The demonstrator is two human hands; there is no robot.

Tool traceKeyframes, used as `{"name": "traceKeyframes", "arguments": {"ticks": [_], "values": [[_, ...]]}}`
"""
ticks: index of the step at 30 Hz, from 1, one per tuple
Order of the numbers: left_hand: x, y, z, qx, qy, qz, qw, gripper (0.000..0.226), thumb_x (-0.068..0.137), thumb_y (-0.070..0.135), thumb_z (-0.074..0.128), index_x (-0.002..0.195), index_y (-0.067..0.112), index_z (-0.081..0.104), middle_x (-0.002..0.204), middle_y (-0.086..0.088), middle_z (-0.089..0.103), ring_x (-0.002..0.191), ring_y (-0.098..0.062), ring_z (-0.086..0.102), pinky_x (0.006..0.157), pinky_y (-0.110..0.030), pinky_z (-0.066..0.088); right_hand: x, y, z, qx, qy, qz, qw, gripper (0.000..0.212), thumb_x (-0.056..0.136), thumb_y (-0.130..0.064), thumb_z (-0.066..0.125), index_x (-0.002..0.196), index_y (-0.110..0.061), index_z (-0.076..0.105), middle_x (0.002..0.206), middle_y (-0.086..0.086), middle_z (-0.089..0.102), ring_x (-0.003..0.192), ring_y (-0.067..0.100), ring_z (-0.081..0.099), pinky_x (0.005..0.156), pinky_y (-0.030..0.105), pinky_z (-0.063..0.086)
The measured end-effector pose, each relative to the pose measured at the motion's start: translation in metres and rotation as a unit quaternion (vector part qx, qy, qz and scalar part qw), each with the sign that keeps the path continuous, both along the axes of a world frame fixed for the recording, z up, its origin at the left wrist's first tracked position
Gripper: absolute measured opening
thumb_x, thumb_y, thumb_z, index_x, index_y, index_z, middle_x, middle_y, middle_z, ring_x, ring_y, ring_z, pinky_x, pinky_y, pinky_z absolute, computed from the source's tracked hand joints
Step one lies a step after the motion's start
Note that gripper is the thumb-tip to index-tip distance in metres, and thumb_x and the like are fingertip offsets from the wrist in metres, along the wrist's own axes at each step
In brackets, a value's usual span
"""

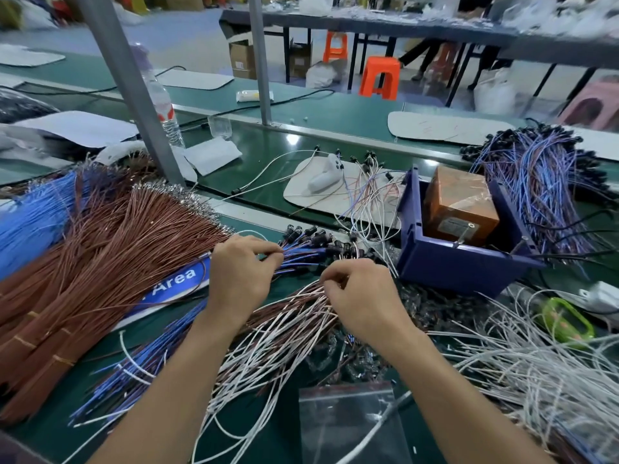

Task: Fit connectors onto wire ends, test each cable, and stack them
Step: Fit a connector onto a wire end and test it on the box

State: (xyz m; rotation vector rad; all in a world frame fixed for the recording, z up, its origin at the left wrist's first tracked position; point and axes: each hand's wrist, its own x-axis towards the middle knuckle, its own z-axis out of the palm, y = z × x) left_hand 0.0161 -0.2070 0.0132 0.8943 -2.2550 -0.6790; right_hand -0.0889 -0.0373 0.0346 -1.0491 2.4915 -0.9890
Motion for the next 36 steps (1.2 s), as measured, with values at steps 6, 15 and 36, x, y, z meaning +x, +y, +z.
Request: {"name": "traceKeyframes", "arguments": {"ticks": [6, 15, 36], "values": [[0.000, 0.012, 0.004, 0.141, 0.081, 0.010, 0.987, 0.013, 0.079, 0.027, 0.087, 0.080, 0.038, 0.082, 0.072, 0.036, 0.066, 0.082, 0.021, 0.060, 0.064, 0.002, 0.040, 0.001, 0.002, 0.001, -0.074, -0.183, -0.029, 0.980, 0.019, 0.091, -0.037, 0.065, 0.081, -0.025, 0.076, 0.073, -0.004, 0.074, 0.056, 0.019, 0.069, 0.058, 0.031, 0.052], [0.003, 0.019, 0.013, 0.093, 0.147, 0.067, 0.982, 0.006, 0.087, 0.026, 0.080, 0.092, 0.025, 0.083, 0.077, 0.023, 0.074, 0.072, -0.005, 0.070, 0.063, -0.025, 0.052, 0.009, 0.006, 0.000, -0.093, -0.246, -0.003, 0.965, 0.017, 0.088, -0.037, 0.064, 0.086, -0.028, 0.078, 0.078, 0.003, 0.077, 0.062, 0.017, 0.066, 0.063, 0.038, 0.053], [0.008, 0.053, 0.034, 0.276, -0.102, -0.180, 0.939, 0.017, 0.081, 0.016, 0.085, 0.075, 0.032, 0.083, 0.066, 0.004, 0.076, 0.052, 0.001, 0.060, 0.052, -0.009, 0.043, -0.042, 0.172, 0.030, -0.492, -0.372, -0.250, 0.746, 0.027, 0.101, -0.023, 0.052, 0.086, -0.011, 0.072, 0.060, 0.003, 0.048, 0.047, 0.013, 0.034, 0.045, 0.023, 0.031]]}}
